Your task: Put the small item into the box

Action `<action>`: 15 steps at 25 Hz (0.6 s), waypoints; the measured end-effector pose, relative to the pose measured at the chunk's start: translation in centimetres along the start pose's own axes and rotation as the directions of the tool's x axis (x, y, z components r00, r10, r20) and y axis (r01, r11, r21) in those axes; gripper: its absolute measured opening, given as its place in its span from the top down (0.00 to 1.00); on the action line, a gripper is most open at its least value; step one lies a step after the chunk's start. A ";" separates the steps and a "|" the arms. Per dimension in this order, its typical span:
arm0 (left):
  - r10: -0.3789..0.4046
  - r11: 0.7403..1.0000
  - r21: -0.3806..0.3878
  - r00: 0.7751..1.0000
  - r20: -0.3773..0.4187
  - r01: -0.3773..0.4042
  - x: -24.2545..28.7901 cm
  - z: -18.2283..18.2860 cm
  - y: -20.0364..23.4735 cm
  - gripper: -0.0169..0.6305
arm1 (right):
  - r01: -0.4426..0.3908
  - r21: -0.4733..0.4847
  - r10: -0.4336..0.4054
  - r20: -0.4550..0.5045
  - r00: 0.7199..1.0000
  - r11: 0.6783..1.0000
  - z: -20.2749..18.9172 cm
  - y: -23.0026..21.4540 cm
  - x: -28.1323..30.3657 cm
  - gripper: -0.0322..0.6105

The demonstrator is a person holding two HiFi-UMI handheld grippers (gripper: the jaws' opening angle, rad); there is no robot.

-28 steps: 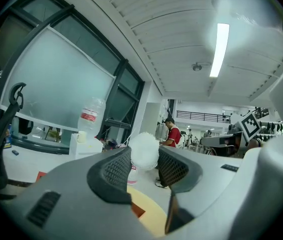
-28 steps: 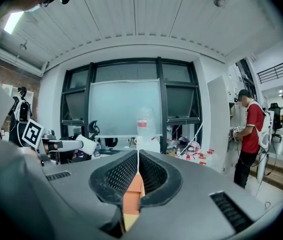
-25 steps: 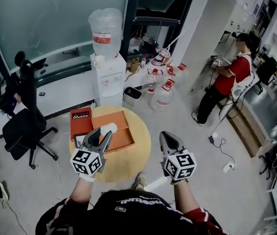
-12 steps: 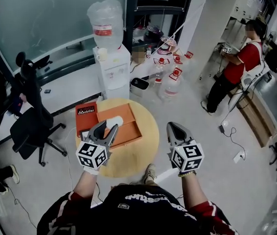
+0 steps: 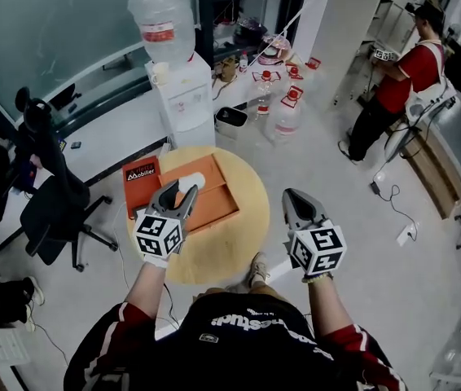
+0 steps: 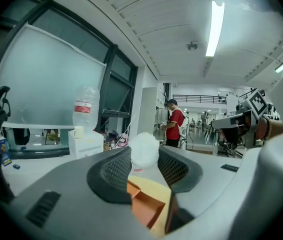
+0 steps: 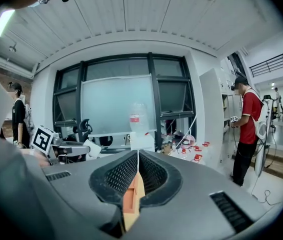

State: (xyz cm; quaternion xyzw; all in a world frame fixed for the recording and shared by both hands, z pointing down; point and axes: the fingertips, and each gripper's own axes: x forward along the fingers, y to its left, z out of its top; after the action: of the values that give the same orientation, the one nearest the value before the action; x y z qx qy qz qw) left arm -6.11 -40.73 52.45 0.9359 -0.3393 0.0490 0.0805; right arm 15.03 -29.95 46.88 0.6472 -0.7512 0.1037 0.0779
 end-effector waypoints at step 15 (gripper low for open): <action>-0.033 0.999 0.005 0.992 -0.122 0.034 4.9 -5.8 0.9 0.71 | 0.034 0.021 -0.034 -0.022 0.999 0.999 -1.4 -1.7 1.0 0.90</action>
State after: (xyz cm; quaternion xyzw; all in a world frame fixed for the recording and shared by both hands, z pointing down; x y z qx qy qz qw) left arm -3.14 -43.38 58.91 0.9371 -0.3177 0.1059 0.0988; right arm 16.55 -30.76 48.53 0.6595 -0.7381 0.1171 0.0808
